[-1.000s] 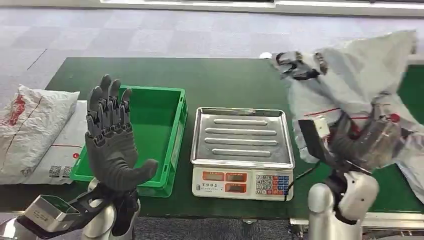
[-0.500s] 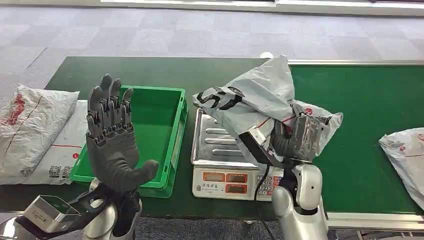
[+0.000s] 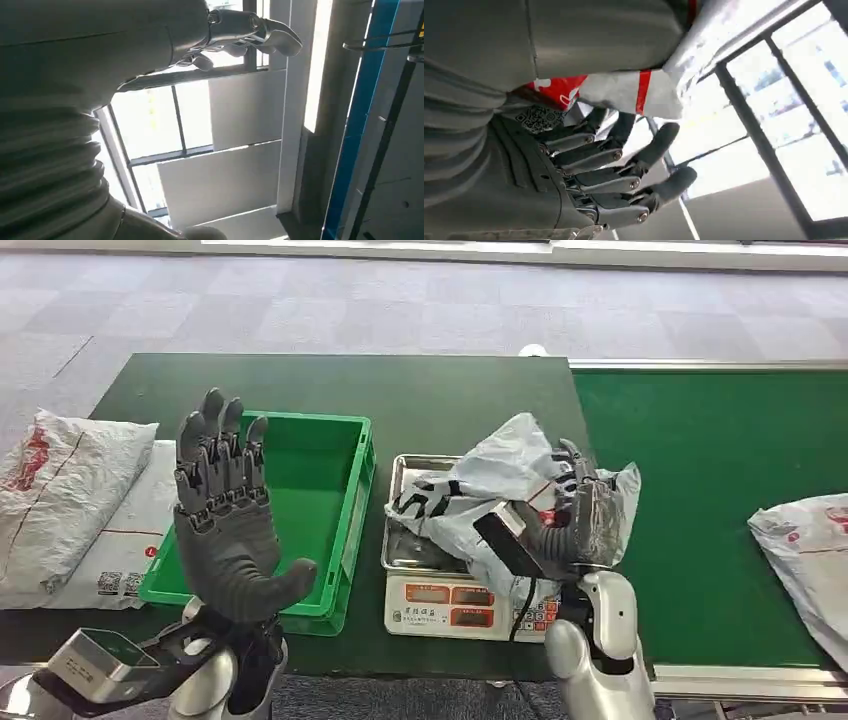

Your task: Moved the parcel from conveyor to table for the left to box.

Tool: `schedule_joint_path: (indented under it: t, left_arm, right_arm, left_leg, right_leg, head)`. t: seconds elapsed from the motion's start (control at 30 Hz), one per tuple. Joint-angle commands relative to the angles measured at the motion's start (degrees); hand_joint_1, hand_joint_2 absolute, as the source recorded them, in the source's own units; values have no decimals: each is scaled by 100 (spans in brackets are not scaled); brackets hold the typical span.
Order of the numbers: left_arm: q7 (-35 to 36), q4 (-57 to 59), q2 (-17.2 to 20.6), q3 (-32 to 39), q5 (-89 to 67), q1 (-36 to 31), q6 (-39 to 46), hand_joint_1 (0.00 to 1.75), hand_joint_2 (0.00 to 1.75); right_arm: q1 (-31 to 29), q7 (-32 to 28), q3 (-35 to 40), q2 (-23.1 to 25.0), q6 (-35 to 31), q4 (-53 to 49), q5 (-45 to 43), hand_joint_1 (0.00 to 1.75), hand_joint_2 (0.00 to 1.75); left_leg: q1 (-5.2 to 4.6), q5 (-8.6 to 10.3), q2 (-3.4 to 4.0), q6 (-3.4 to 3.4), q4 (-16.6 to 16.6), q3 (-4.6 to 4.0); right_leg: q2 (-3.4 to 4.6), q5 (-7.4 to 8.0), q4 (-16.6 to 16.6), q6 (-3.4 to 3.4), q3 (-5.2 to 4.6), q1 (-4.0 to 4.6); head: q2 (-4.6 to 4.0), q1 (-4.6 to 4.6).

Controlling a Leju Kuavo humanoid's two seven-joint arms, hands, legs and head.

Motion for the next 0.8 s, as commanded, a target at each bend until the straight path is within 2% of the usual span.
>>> schedule_joint_path:
  t: [0.03,0.2,0.33,0.4,0.5,0.53,0.63,0.7,0.73,0.8]
  left_arm:
    - [15,335,174,-143,33,-118,50,0,175]
    - [15,335,174,-143,33,-118,50,0,175]
    - [15,283,184,-114,47,-93,37,0,175]
    - [15,266,175,-97,23,-93,51,0,175]
    - [15,218,152,-54,-2,-66,86,0,175]
    - [15,201,151,-47,-7,-50,100,0,175]
    - [15,201,151,-47,-7,-50,100,0,175]
    - [15,143,146,-39,-19,12,138,0,175]
    - [94,479,22,-36,-533,-64,351,0,175]
    - [136,536,-29,-54,-909,-145,600,0,175]
  right_arm:
    - [9,-480,308,-352,695,352,-1067,0,0]
    - [9,-480,308,-352,695,352,-1067,0,0]
    - [20,-734,399,-528,1042,343,-1479,0,0]
    - [149,-1086,427,-572,1090,59,-1907,0,0]
    - [363,-1771,285,-496,1423,-716,-3268,0,0]
    - [386,-1864,221,-457,1478,-868,-3559,0,0]
    - [386,-1864,221,-457,1478,-868,-3559,0,0]
    - [431,-2187,-24,-325,1508,-1405,-4447,0,0]
    - [851,-3244,-468,156,-1221,-3239,-3599,0,0]
    - [1018,-3315,-317,178,-2077,-3640,-2964,0,0]
  left_leg:
    - [1,6,-7,3,-21,23]
    - [0,5,-4,2,-18,18]
    - [2,5,-4,2,-17,17]
    - [1,6,-8,2,-20,19]
    - [0,5,-13,2,-18,15]
    - [0,3,-15,2,-15,12]
    - [0,3,-15,2,-15,12]
    - [-1,1,-12,2,-7,5]
    - [-3,0,-7,2,-4,1]
    - [-5,3,-42,2,-4,-4]
  right_leg:
    - [-5,5,-22,-6,24,2]
    - [-2,5,-18,-6,18,1]
    - [-2,6,-19,-6,19,3]
    - [-5,5,-20,-6,20,2]
    - [-11,2,-18,-6,18,1]
    - [-13,0,-14,-7,15,1]
    - [-13,0,-14,-7,15,1]
    - [-11,-2,-6,-5,7,0]
    - [-6,-2,-1,-5,1,-3]
    - [-40,-10,0,-7,4,-4]
  head:
    - [0,-2]
    - [0,0]
    - [0,-2]
    - [0,-2]
    - [0,-2]
    - [0,-2]
    - [0,-2]
    - [0,-2]
    - [0,-2]
    - [0,-2]
